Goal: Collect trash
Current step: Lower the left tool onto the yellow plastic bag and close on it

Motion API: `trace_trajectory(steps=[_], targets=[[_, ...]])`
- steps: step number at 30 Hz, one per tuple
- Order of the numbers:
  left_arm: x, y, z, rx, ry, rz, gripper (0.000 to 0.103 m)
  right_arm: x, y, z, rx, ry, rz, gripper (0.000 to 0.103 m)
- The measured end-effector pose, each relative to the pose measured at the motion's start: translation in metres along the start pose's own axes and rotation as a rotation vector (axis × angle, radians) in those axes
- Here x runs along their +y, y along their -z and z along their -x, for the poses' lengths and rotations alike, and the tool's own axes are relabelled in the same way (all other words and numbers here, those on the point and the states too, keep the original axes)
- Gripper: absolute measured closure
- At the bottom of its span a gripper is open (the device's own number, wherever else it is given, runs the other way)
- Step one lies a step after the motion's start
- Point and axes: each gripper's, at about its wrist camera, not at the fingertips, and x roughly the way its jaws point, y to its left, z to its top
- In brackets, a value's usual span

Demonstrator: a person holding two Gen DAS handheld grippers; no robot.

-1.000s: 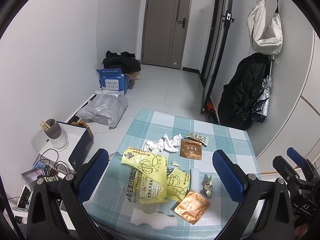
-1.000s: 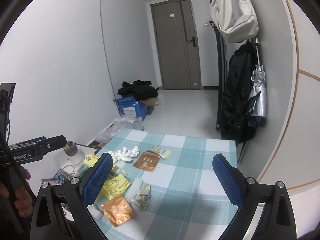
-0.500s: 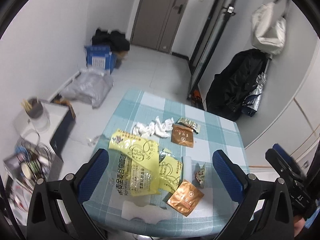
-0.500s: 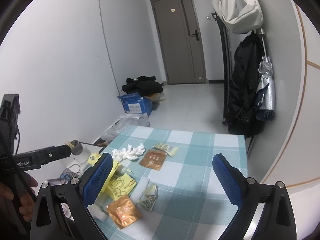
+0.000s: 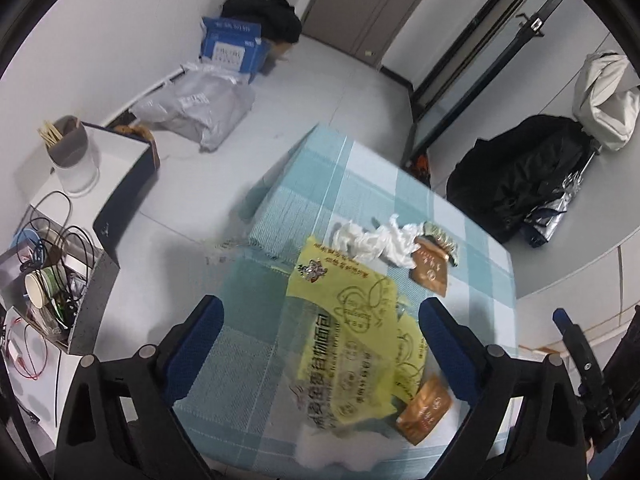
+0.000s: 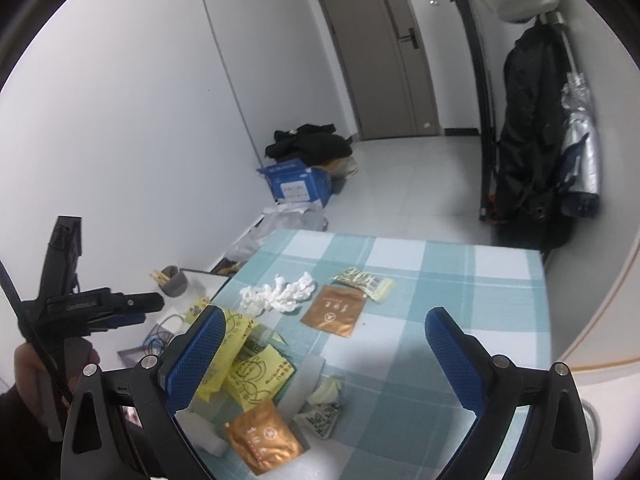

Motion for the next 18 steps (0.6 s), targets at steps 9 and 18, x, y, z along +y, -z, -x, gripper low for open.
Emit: trace_trajectory(steps=[9, 18], targets=[[0.006, 0.003, -0.026, 0.148, -0.001, -0.081, 0.02, -0.003, -0.004, -0.022, 0.053, -0.055, -0.011, 0.002], [0.005, 0.001, -0.038, 0.197, 0.016, -0.083, 0.084, -0.008, -0.005, -0.034, 0.093, -0.066, -0.021, 0.002]])
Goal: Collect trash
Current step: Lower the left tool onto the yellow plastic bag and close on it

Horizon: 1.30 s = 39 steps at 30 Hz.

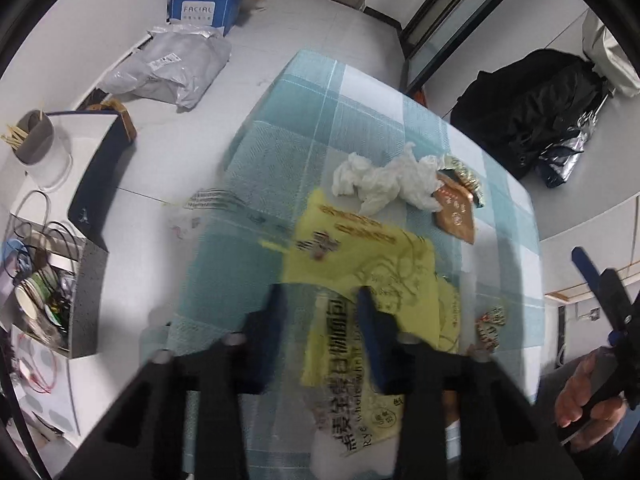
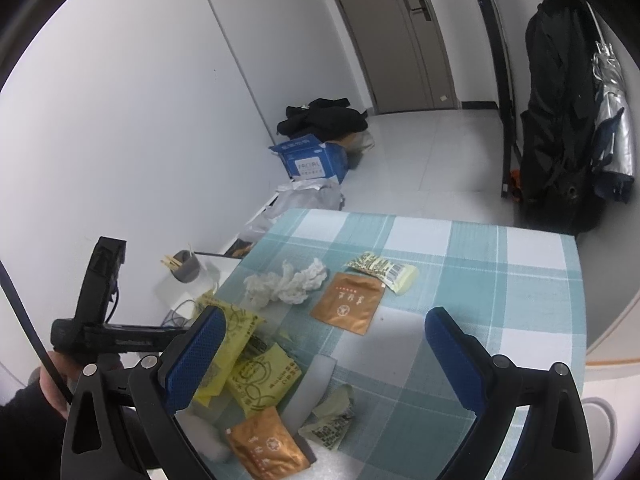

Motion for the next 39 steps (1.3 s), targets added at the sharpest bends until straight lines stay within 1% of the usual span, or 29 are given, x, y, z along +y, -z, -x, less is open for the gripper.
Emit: trace_trajectory(steps=[1, 2, 3, 7, 10, 14, 21, 26, 28, 30, 32, 35, 36, 38, 39], targets=[[0.0, -0.001, 0.001, -0.004, 0.013, 0.008, 0.089, 0.0, 0.0, 0.0, 0.002, -0.001, -0.001, 0.002], [0.0, -0.001, 0.001, -0.008, 0.016, 0.014, 0.091, 0.0, 0.0, 0.0, 0.003, -0.001, 0.0, 0.002], [0.0, -0.002, 0.001, -0.009, 0.016, 0.018, 0.097, 0.0, 0.0, -0.001, 0.004, 0.0, 0.0, 0.002], [-0.001, -0.002, 0.001, -0.014, 0.032, 0.049, 0.102, 0.0, 0.003, 0.0, 0.011, 0.008, 0.005, 0.002], [-0.005, -0.004, 0.009, -0.048, 0.034, 0.056, 0.103, 0.002, 0.005, 0.002, 0.014, 0.009, 0.006, 0.002], [-0.012, -0.007, 0.02, -0.092, 0.074, 0.065, 0.103, 0.007, 0.009, 0.008, 0.01, 0.008, 0.019, 0.002], [-0.025, -0.005, 0.041, -0.157, 0.173, 0.08, 0.103, 0.013, 0.017, 0.013, 0.02, 0.042, 0.034, 0.004], [-0.025, -0.001, 0.056, -0.2, 0.249, 0.101, 0.103, 0.016, 0.028, 0.023, 0.033, 0.064, 0.042, 0.005], [-0.024, -0.001, 0.058, -0.213, 0.251, 0.108, 0.103, 0.018, 0.032, 0.027, 0.035, 0.076, 0.053, 0.005], [-0.023, 0.0, 0.058, -0.216, 0.27, 0.119, 0.103, 0.02, 0.036, 0.028, 0.039, 0.086, 0.063, 0.005], [-0.02, 0.001, 0.055, -0.212, 0.267, 0.137, 0.103, 0.021, 0.039, 0.029, 0.048, 0.1, 0.065, 0.005], [-0.019, 0.001, 0.048, -0.18, 0.221, 0.155, 0.103, 0.021, 0.042, 0.032, 0.051, 0.109, 0.05, 0.005], [-0.021, -0.001, 0.046, -0.173, 0.214, 0.143, 0.102, 0.021, 0.043, 0.034, 0.048, 0.108, 0.047, 0.005], [-0.026, -0.003, 0.043, -0.163, 0.18, 0.112, 0.075, 0.023, 0.043, 0.038, 0.037, 0.108, 0.042, 0.005], [-0.03, -0.007, 0.039, -0.167, 0.169, 0.097, 0.045, 0.023, 0.042, 0.039, 0.035, 0.107, 0.042, 0.005]])
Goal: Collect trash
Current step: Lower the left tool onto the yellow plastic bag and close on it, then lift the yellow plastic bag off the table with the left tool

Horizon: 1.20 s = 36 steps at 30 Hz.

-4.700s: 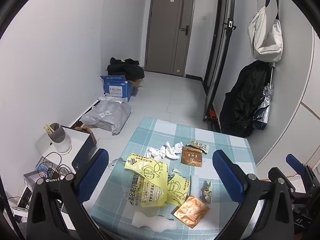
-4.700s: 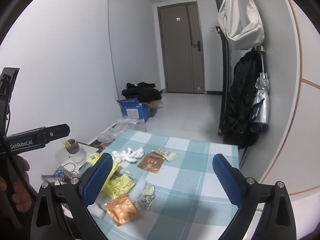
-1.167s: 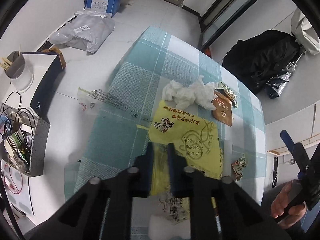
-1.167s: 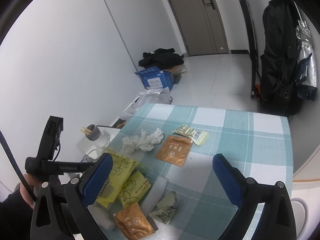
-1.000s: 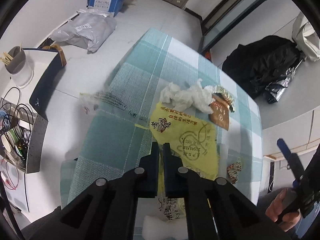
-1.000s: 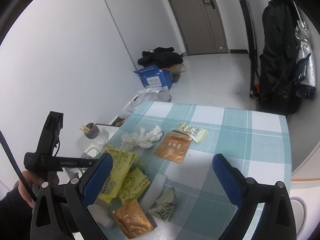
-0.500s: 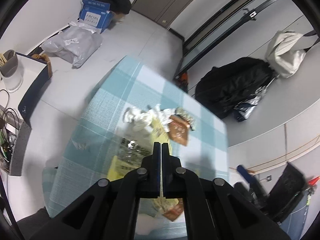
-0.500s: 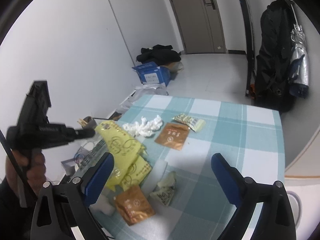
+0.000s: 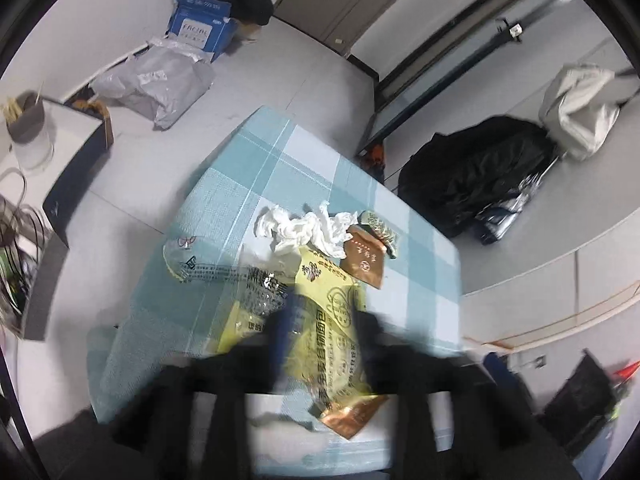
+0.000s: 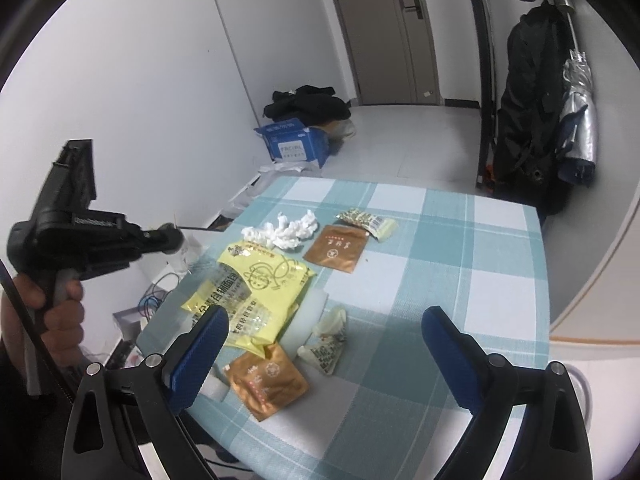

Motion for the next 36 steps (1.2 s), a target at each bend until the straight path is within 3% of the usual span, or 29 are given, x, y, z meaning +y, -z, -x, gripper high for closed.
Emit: trace_trajectory(steps=[1, 4, 12, 19, 21, 23, 25, 27, 29, 31, 36], targets=[[-0.002, -0.001, -0.001, -0.008, -0.013, -0.01, 0.029, 0.001, -0.001, 0.001, -0.006, -0.003, 0.0, 0.005], [-0.008, -0.008, -0.011, -0.004, -0.041, -0.069, 0.029, 0.002, -0.003, 0.002, -0.021, -0.008, 0.012, 0.005], [-0.028, -0.019, -0.061, 0.17, -0.101, -0.288, 0.029, -0.013, -0.008, 0.0, -0.027, -0.012, -0.004, 0.005], [-0.033, -0.009, -0.081, 0.256, -0.125, -0.365, 0.03, -0.023, -0.009, -0.003, -0.017, -0.022, -0.022, 0.005], [-0.038, -0.006, -0.084, 0.257, -0.154, -0.399, 0.037, -0.023, -0.009, -0.005, -0.011, -0.023, -0.017, 0.005], [-0.041, -0.004, -0.086, 0.263, -0.169, -0.424, 0.049, -0.024, -0.009, -0.007, -0.007, -0.026, -0.017, 0.005], [-0.044, 0.0, -0.088, 0.271, -0.188, -0.45, 0.068, -0.024, -0.01, -0.008, -0.006, -0.029, -0.02, 0.005], [-0.045, 0.0, -0.089, 0.266, -0.197, -0.453, 0.076, -0.025, -0.011, -0.008, -0.007, -0.035, -0.025, 0.005], [-0.044, 0.0, -0.088, 0.265, -0.191, -0.449, 0.091, -0.024, -0.011, -0.007, -0.011, -0.038, -0.024, 0.005], [-0.043, 0.001, -0.086, 0.258, -0.185, -0.444, 0.097, -0.024, -0.011, -0.005, -0.015, -0.039, -0.02, 0.005], [-0.046, -0.004, -0.074, 0.212, -0.128, -0.394, 0.102, -0.024, -0.011, -0.003, -0.014, -0.033, -0.016, 0.005]])
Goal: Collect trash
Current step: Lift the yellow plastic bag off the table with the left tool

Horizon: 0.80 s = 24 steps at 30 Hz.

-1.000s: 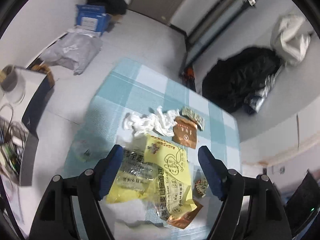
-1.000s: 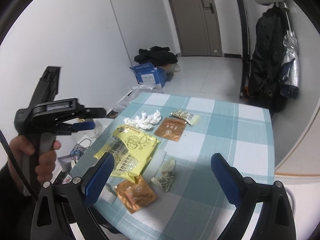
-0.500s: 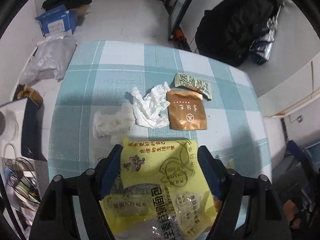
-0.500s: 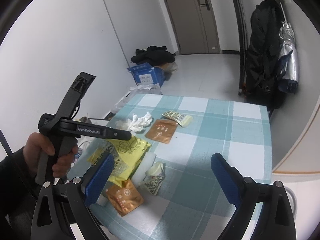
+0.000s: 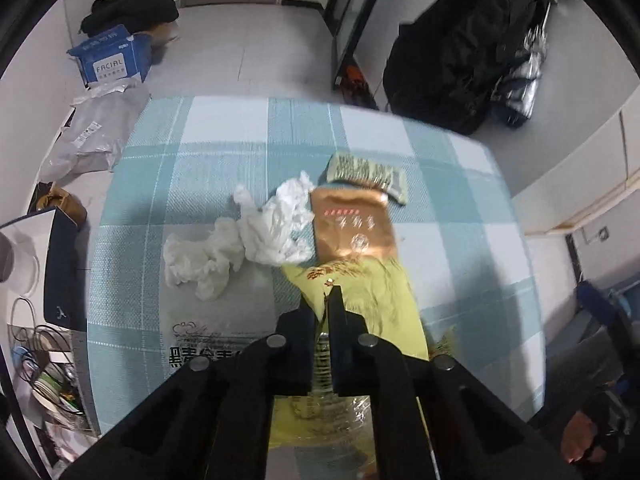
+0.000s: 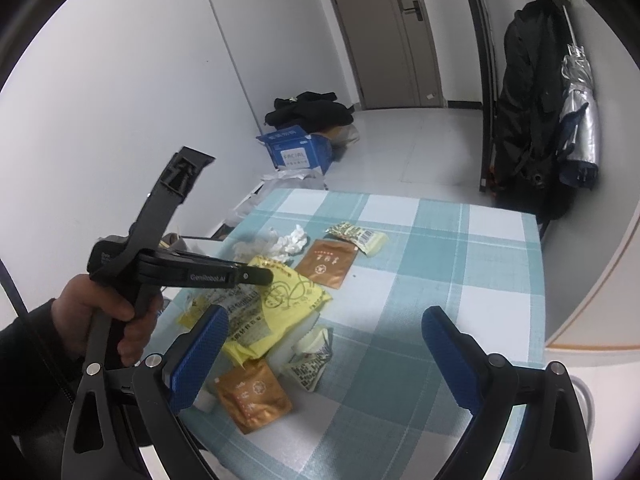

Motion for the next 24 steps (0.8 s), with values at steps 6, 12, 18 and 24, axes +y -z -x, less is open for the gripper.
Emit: trace_trajectory(steps=[6, 12, 18, 24], targets=[[-0.003, -0.006, 0.033, -0.107, 0.033, 0.051, 0.103, -0.004, -0.001, 0.008, -0.016, 0.013, -0.018, 0.005], [0.0, -0.004, 0.071, -0.217, 0.063, 0.098, 0.103, -0.002, 0.0, 0.019, -0.033, 0.019, -0.024, 0.005], [-0.003, 0.006, 0.098, -0.299, 0.096, 0.111, 0.103, 0.015, 0.002, 0.028, -0.038, 0.017, 0.025, 0.005], [0.001, 0.019, 0.122, -0.364, 0.135, 0.132, 0.103, 0.034, 0.005, 0.027, -0.027, -0.007, 0.076, 0.007]])
